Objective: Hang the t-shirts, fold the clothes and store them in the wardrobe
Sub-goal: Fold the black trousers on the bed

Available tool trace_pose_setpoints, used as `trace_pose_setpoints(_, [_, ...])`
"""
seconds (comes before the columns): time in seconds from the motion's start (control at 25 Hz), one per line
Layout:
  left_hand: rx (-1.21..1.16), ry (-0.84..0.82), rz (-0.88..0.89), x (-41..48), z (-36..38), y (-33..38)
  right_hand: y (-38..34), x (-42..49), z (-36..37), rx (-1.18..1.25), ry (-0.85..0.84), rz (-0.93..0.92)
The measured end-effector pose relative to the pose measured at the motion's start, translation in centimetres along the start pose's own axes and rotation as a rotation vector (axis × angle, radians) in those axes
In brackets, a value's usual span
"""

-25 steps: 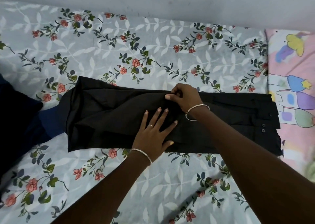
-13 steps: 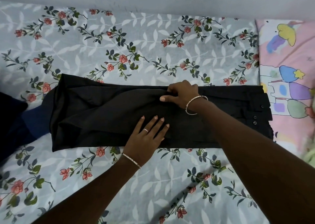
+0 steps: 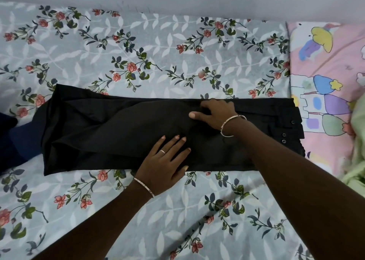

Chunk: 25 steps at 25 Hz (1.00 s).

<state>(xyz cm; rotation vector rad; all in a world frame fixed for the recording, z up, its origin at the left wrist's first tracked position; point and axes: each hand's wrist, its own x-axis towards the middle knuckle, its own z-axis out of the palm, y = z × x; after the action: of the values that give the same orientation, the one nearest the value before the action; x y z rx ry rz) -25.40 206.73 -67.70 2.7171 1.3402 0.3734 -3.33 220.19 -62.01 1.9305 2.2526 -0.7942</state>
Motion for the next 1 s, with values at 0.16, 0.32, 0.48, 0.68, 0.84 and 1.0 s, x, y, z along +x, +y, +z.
trace_pose_setpoints(0.16, [0.063, -0.133, 0.006, 0.9, 0.6, 0.7, 4.0, -2.6, -1.3, -0.153, -0.007, -0.03])
trace_pose_setpoints(0.32, [0.042, -0.164, -0.02, 1.0, 0.7, 1.1, 6.3, -3.0, -1.9, -0.174, 0.09, 0.074])
trace_pose_setpoints(0.48, [-0.007, -0.255, -0.045, 1.0, 0.2, 1.8, 8.0, -3.7, -1.1, -0.182, 0.248, 0.162])
trace_pose_setpoints(0.68, [-0.027, -0.174, -0.273, 1.9, -0.4, 2.5, 13.2, -8.1, 0.3, -0.297, 0.354, 0.082])
trace_pose_setpoints(0.84, [0.081, -0.171, -0.431, 2.7, 0.6, 2.4, 17.1, -8.9, 0.3, -0.46, 0.335, -0.004])
trace_pose_setpoints(1.0, [0.115, -0.189, -0.437, 2.9, 1.4, 2.7, 17.6, -8.2, -0.1, -0.427, 0.429, 0.182])
